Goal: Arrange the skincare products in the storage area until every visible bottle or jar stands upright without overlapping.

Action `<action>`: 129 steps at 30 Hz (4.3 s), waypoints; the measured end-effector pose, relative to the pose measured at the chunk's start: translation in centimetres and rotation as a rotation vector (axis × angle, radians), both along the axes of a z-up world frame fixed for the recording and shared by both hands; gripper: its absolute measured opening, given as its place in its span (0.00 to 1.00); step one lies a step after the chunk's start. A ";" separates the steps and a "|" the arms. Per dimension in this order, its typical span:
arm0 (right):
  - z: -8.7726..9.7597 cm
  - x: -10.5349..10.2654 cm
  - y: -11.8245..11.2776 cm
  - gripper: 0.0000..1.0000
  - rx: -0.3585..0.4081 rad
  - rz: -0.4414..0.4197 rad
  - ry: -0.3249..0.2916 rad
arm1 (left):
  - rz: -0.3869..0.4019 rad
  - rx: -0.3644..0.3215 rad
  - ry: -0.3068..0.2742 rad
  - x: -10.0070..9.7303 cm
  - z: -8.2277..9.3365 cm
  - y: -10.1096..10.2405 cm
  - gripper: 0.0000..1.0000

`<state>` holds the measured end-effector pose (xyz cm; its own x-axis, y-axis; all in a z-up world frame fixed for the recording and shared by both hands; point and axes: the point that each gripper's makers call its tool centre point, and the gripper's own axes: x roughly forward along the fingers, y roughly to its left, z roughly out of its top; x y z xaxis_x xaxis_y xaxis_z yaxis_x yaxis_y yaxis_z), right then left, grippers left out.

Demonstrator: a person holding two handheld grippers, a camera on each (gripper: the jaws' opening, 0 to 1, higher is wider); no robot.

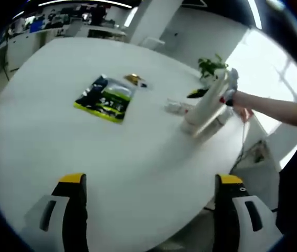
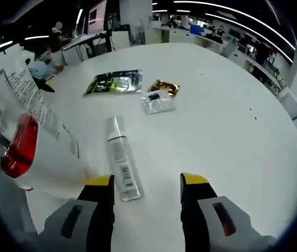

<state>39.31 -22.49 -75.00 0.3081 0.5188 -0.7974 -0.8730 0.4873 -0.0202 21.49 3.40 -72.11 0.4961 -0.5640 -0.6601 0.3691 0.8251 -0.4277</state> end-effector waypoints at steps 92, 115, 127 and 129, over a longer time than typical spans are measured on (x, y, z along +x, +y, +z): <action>3.2 -1.7 -1.7 0.19 0.078 0.018 -0.037 | -0.063 0.006 -0.054 0.4 2.2 -1.1 0.91; 7.6 -4.7 -5.6 0.19 0.240 -0.237 -0.104 | -0.086 -0.026 -0.113 -0.7 4.5 -2.3 0.90; 16.2 -7.0 -5.8 0.19 0.524 -0.336 -0.247 | -0.092 -0.058 -0.132 -1.5 5.7 -2.8 0.90; 16.9 -7.8 -5.3 0.19 0.541 -0.340 -0.253 | -0.096 -0.056 -0.133 -1.7 5.8 -2.9 0.90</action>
<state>31.54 -27.82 -58.10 0.6671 0.6651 -0.3355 -0.6700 0.7326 0.1200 19.81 0.49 -66.32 0.5192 -0.6474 -0.5579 0.5017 0.7594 -0.4143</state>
